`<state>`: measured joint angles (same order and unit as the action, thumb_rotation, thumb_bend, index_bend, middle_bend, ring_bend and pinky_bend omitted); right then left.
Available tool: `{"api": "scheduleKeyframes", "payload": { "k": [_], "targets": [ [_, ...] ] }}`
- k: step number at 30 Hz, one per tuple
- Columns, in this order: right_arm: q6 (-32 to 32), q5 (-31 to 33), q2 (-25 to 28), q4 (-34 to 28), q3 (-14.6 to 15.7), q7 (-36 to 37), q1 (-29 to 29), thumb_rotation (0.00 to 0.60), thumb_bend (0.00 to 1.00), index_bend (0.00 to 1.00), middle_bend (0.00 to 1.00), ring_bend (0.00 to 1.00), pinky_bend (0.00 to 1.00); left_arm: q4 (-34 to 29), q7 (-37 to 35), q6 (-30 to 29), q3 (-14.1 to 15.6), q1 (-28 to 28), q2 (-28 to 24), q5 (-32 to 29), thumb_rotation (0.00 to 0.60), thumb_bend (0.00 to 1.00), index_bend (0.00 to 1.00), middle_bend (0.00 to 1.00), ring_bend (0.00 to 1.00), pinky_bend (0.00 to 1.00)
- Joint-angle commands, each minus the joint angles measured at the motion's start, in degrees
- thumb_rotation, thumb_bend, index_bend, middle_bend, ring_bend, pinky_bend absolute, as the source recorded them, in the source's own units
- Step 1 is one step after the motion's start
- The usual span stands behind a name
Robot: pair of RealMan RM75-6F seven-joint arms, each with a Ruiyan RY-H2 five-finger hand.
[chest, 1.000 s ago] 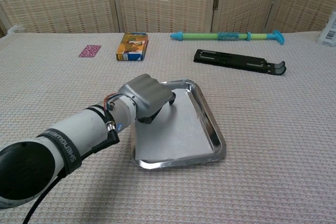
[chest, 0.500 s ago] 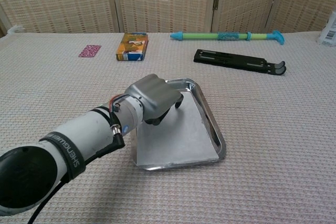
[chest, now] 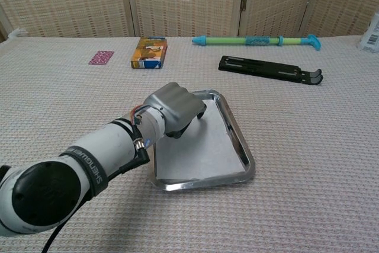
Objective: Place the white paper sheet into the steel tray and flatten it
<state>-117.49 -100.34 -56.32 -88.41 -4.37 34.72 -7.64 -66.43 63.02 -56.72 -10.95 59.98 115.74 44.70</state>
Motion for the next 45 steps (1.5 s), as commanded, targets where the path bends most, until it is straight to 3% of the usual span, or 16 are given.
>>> {"api": "scheduleKeyframes", "payload": {
  "k": [1, 17, 22, 27, 28, 31, 32, 33, 34, 36, 38, 42, 45],
  "targets": [
    [-0.08, -0.12, 0.01, 0.0, 0.06, 0.03, -0.06, 0.6, 0.4, 0.0, 0.0, 0.0, 0.0, 0.22, -0.32, 0.06, -0.03, 0.06, 0.13, 0.17, 0.6, 1.0, 0.3, 1.0, 1.0, 1.0],
    [-0.28, -0.83, 0.12, 0.04, 0.47, 0.11, -0.2, 0.6, 0.4, 0.0, 0.0, 0.0, 0.0, 0.47, -2.53, -1.2, -0.45, 0.13, 0.35, 3.16, 0.6, 1.0, 0.27, 1.0, 1.0, 1.0],
    [0.39, -1.18, 0.02, 0.09, 0.71, -0.35, 0.09, 0.6, 0.4, 0.0, 0.0, 0.0, 0.0, -3.14, -2.96, -3.37, -0.85, -0.19, -1.17, 5.19, 0.6, 1.0, 0.27, 1.0, 1.0, 1.0],
    [0.93, -1.52, -0.19, -0.04, 0.86, -1.27, 0.38, 0.6, 0.4, 0.0, 0.0, 0.0, 0.0, -10.98, -3.33, -7.07, -0.94, -1.64, -5.24, 7.79, 0.6, 1.0, 0.25, 1.0, 1.0, 1.0],
    [0.97, -1.64, -0.25, -0.06, 0.9, -1.52, 0.4, 0.6, 0.4, 0.0, 0.0, 0.0, 0.0, -12.55, -3.85, -7.8, -0.81, -2.21, -6.25, 8.38, 0.6, 0.96, 0.24, 1.0, 1.0, 1.0],
    [1.38, -2.27, -0.44, -0.25, 1.25, -2.32, 0.55, 0.6, 0.4, 0.0, 0.0, 0.0, 0.0, -18.44, -7.77, -10.71, 0.49, -5.42, -10.8, 11.32, 0.6, 0.66, 0.21, 1.0, 0.92, 1.0],
    [1.66, -2.52, -0.5, -0.32, 1.4, -2.7, 0.65, 0.6, 0.4, 0.0, 0.0, 0.0, 0.0, -20.92, -10.61, -12.42, 1.56, -7.5, -13.0, 13.16, 0.6, 0.54, 0.19, 0.99, 0.83, 0.96],
    [1.98, -2.62, -0.59, -0.37, 1.46, -3.05, 0.8, 0.6, 0.4, 0.0, 0.0, 0.0, 0.0, -22.73, -13.04, -13.86, 2.56, -9.28, -14.75, 14.69, 0.6, 0.49, 0.18, 0.95, 0.77, 0.91],
    [2.4, -2.67, -0.69, -0.43, 1.51, -3.42, 0.98, 0.6, 0.4, 0.0, 0.0, 0.0, 0.0, -24.46, -15.45, -15.33, 3.67, -11.1, -16.59, 16.23, 0.6, 0.44, 0.16, 0.88, 0.67, 0.79],
    [3.88, -2.62, -0.96, -0.61, 1.7, -4.28, 1.57, 0.6, 0.4, 0.0, 0.0, 0.0, 0.0, -28.47, -21.41, -19.23, 6.36, -15.51, -21.11, 20.3, 0.6, 0.36, 0.12, 0.62, 0.44, 0.47],
    [5.73, -2.58, -1.42, -0.82, 1.9, -5.47, 2.34, 0.6, 0.4, 0.0, 0.0, 0.0, 0.0, -31.15, -27.65, -23.99, 9.39, -19.98, -25.68, 25.62, 0.6, 0.32, 0.1, 0.44, 0.29, 0.28],
    [9.43, -3.35, -2.76, -1.0, 2.53, -8.76, 3.94, 0.6, 0.4, 0.0, 0.0, 0.0, 0.0, -32.35, -36.19, -34.47, 15.57, -28.88, -33.43, 34.32, 0.6, 0.28, 0.09, 0.21, 0.07, 0.08],
    [12.81, -3.29, -4.3, -0.88, 2.81, -12.38, 5.29, 0.6, 0.4, 0.0, 0.0, 0.0, 0.0, -31.49, -42.01, -40.4, 19.71, -35.66, -38.33, 36.82, 0.6, 0.27, 0.09, 0.12, 0.01, 0.02]
  ]
}}
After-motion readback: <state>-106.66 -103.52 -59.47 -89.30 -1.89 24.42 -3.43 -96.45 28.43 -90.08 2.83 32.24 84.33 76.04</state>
